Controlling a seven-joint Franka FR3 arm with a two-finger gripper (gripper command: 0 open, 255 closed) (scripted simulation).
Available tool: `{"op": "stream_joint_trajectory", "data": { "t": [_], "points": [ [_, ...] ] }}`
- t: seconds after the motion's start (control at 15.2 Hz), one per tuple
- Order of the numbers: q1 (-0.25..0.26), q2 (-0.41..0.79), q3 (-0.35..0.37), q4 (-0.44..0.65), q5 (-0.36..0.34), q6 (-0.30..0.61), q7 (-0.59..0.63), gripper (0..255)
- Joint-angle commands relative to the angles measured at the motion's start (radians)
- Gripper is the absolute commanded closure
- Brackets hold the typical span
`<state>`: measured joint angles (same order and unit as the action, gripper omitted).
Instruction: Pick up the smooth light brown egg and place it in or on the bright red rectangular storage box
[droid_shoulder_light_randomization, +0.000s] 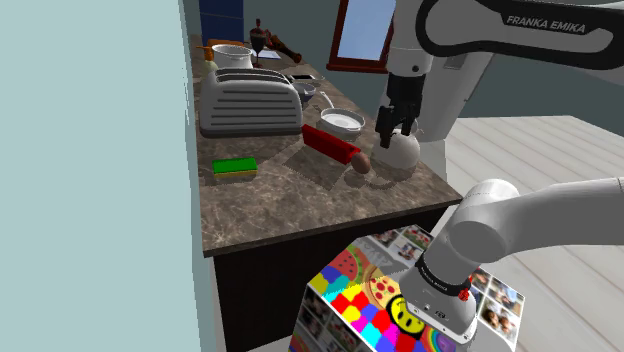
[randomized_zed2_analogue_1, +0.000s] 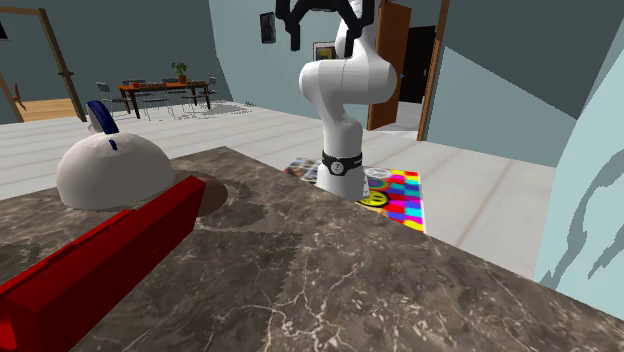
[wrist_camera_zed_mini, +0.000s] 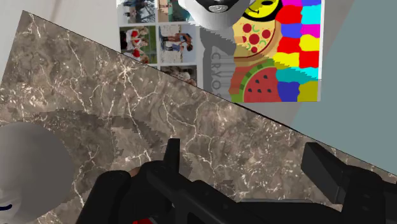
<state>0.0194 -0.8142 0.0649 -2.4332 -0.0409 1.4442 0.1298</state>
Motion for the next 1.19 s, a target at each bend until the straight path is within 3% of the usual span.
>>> {"op": "stream_joint_trajectory", "data": {
  "t": [0.0,0.59,1.12],
  "points": [
    [0.000,0.000,0.000,0.000,0.000,0.000,0.000,0],
    [-0.071,0.172,-0.049,-0.110,-0.118,0.334,-0.002,0],
    [-0.146,0.411,-0.094,-0.108,-0.232,0.621,0.028,0]
  ]
}}
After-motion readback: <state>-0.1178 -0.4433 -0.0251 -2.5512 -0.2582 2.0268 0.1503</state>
